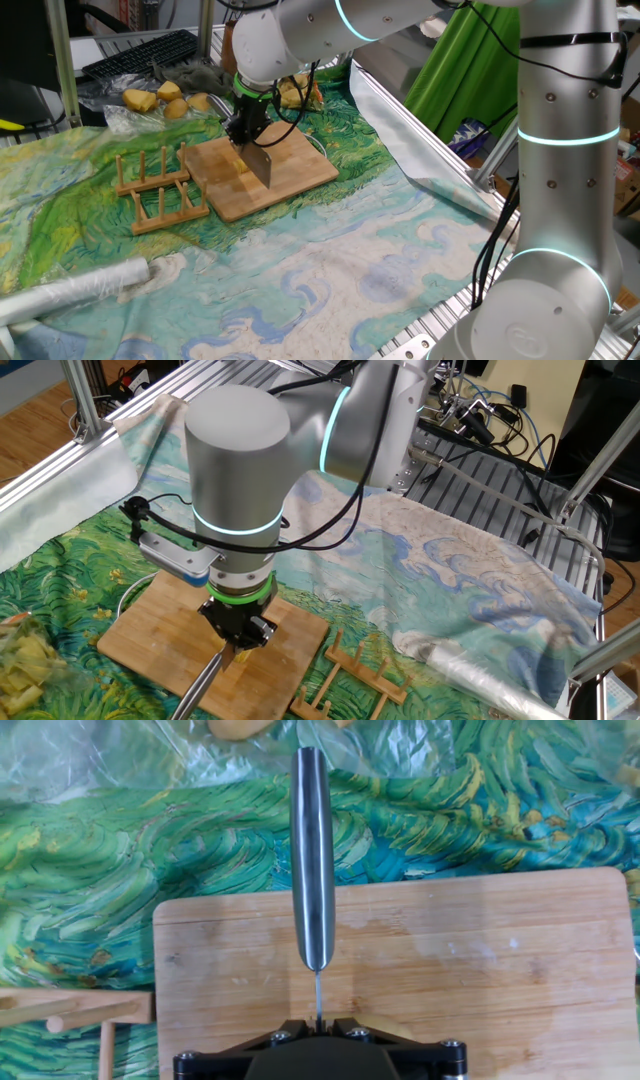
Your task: Chop the potatoes
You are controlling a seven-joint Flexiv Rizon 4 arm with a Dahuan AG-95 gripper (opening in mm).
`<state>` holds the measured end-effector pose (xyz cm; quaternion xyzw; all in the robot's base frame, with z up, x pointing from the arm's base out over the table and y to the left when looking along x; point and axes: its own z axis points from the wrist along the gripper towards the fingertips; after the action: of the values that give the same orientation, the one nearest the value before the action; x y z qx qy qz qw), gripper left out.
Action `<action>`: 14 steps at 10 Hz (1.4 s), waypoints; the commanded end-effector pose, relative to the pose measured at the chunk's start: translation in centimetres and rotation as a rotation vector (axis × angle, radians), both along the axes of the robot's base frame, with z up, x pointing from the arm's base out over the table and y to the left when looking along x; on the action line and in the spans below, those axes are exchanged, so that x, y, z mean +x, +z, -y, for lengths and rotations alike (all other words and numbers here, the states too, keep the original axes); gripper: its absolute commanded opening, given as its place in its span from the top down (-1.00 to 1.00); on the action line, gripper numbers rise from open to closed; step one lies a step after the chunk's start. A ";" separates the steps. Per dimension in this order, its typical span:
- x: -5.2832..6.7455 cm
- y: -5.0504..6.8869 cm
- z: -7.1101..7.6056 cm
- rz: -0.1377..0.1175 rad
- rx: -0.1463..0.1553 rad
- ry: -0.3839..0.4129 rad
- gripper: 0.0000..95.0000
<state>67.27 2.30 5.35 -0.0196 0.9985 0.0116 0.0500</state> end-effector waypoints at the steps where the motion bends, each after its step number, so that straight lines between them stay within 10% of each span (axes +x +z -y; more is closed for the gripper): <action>1: 0.0 0.1 0.0 0.000 0.002 0.003 1.00; 7: -0.1 0.0 0.1 -0.001 0.002 0.006 1.00; 14: -0.2 -2.9 -0.2 0.006 0.014 -0.013 1.00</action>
<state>67.02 2.46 3.28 -0.0107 0.9983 0.0185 0.0535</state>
